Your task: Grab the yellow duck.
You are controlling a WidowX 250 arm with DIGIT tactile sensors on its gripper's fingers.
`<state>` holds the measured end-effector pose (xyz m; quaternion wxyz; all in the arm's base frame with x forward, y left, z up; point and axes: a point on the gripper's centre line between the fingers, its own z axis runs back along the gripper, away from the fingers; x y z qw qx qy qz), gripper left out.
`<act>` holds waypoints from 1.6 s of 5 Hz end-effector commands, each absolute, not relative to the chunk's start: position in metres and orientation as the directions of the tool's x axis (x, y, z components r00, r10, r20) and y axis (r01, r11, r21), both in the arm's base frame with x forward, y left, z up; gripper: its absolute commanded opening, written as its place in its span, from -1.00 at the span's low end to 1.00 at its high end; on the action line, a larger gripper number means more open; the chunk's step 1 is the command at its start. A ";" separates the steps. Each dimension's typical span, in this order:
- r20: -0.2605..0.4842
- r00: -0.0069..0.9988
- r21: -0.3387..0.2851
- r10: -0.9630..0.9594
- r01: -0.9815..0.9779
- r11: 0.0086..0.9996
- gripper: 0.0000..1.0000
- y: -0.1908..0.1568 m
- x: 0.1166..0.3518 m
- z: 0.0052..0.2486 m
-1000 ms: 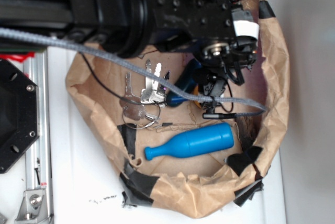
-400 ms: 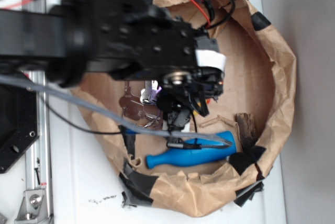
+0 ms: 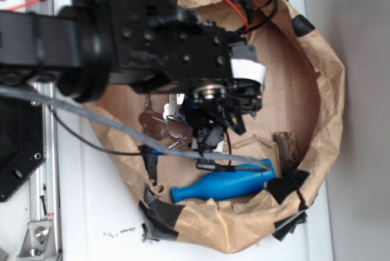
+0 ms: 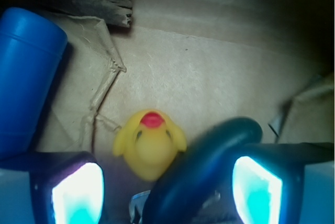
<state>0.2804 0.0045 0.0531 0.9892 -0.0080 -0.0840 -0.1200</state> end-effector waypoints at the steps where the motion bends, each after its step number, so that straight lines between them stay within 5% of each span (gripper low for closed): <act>1: 0.137 0.885 -0.025 -0.444 0.451 0.892 0.79 -0.026 0.287 0.032; 2: 0.106 0.869 -0.005 -0.484 0.487 0.874 -1.00 -0.031 0.282 0.025; 3: 0.117 0.872 0.011 -0.475 0.477 0.879 -1.00 -0.028 0.278 0.034; 4: 0.168 0.899 0.038 -0.406 0.405 0.913 -1.00 -0.018 0.282 0.069; 5: 0.241 0.927 0.162 -0.288 0.255 0.953 -1.00 0.006 0.279 0.119; 6: 0.059 0.989 0.182 -0.139 0.126 0.975 -1.00 0.020 0.263 0.168; 7: -0.029 0.996 0.115 0.083 -0.079 0.990 -1.00 0.027 0.256 0.185; 8: -0.014 0.982 0.071 0.190 -0.189 0.979 -1.00 0.032 0.261 0.182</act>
